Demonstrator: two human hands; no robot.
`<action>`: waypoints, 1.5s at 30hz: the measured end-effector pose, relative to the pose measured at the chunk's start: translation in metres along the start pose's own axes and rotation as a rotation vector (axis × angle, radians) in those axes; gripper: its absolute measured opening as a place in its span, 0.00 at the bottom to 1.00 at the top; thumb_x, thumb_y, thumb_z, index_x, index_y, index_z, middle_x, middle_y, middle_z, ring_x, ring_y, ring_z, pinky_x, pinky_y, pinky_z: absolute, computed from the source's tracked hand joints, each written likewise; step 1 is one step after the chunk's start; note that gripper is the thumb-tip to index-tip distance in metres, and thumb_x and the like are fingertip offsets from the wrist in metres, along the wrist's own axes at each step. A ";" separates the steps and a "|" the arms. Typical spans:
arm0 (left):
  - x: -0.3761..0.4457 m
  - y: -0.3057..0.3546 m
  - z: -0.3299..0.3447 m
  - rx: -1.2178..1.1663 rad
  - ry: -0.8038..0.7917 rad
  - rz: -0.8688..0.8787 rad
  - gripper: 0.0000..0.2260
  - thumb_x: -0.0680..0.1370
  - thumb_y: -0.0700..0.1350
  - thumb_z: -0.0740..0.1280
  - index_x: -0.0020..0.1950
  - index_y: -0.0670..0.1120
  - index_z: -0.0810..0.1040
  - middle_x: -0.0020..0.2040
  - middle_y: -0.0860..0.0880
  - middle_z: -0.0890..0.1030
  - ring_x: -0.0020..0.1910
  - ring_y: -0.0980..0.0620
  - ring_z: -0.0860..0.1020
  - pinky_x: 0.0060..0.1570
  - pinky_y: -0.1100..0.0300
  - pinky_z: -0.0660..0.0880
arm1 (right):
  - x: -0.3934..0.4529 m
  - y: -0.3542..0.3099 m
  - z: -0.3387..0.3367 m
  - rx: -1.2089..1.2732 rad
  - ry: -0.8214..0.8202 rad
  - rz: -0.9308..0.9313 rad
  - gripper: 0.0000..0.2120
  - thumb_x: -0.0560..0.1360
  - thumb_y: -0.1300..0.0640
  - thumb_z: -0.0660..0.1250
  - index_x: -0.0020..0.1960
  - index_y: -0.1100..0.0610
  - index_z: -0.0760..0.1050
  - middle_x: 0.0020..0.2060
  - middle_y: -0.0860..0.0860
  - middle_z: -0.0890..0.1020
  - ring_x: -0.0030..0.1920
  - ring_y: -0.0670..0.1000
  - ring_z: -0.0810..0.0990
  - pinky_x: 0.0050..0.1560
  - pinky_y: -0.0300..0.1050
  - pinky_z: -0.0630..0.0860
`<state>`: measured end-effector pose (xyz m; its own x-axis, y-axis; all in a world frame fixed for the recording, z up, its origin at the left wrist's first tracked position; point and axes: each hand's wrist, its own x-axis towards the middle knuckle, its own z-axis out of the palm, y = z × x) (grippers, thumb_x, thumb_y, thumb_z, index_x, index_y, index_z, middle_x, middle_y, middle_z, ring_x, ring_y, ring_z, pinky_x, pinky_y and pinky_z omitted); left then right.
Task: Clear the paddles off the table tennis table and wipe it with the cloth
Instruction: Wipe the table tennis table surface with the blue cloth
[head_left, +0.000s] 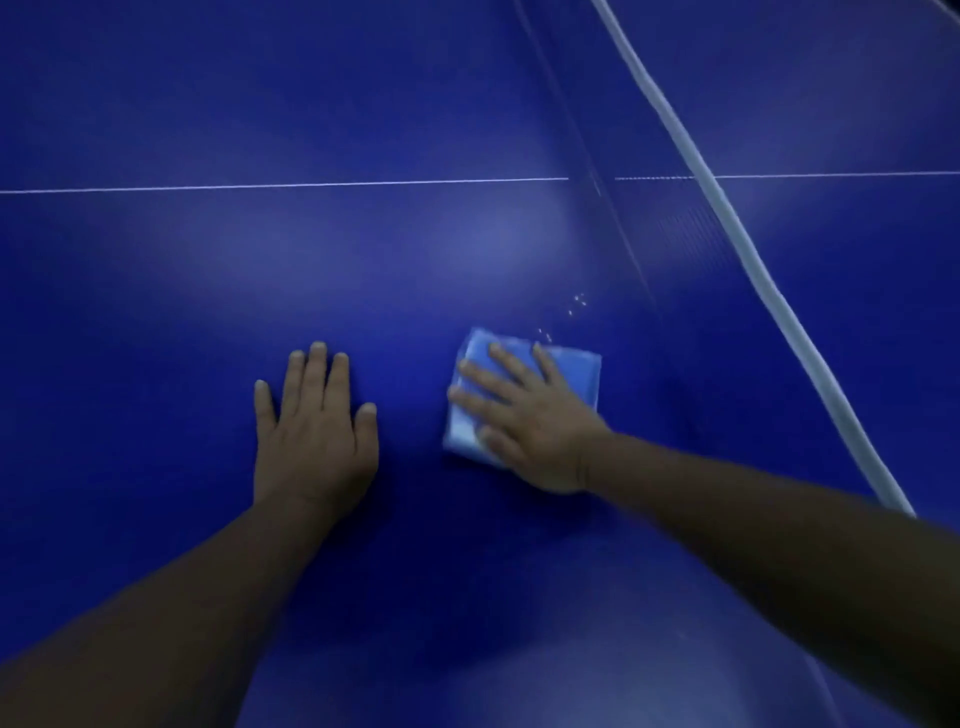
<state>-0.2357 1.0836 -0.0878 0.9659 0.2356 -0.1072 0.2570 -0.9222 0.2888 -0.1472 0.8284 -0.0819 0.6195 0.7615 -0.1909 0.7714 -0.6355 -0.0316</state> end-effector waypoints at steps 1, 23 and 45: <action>0.007 0.000 0.001 0.003 0.014 -0.029 0.29 0.84 0.56 0.49 0.82 0.46 0.50 0.83 0.48 0.47 0.81 0.51 0.41 0.78 0.42 0.38 | 0.027 0.022 -0.007 0.010 0.010 0.058 0.27 0.83 0.42 0.43 0.81 0.43 0.53 0.81 0.47 0.54 0.81 0.57 0.48 0.76 0.66 0.43; 0.014 0.005 0.005 0.070 0.079 -0.047 0.29 0.79 0.54 0.51 0.77 0.42 0.66 0.79 0.41 0.62 0.80 0.42 0.56 0.74 0.35 0.51 | 0.122 0.007 -0.015 0.142 0.196 0.470 0.28 0.82 0.43 0.44 0.80 0.48 0.59 0.80 0.50 0.59 0.80 0.61 0.51 0.75 0.70 0.46; 0.017 0.008 0.001 0.052 0.053 -0.063 0.31 0.77 0.54 0.52 0.76 0.40 0.68 0.78 0.40 0.63 0.78 0.41 0.58 0.74 0.33 0.51 | 0.255 0.106 -0.051 0.369 0.182 0.889 0.27 0.83 0.43 0.45 0.81 0.45 0.52 0.82 0.49 0.51 0.80 0.65 0.44 0.74 0.70 0.41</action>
<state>-0.2169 1.0800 -0.0878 0.9487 0.3077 -0.0730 0.3162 -0.9197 0.2328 0.1003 0.9617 -0.0839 0.9897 -0.0262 -0.1404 -0.0625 -0.9635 -0.2603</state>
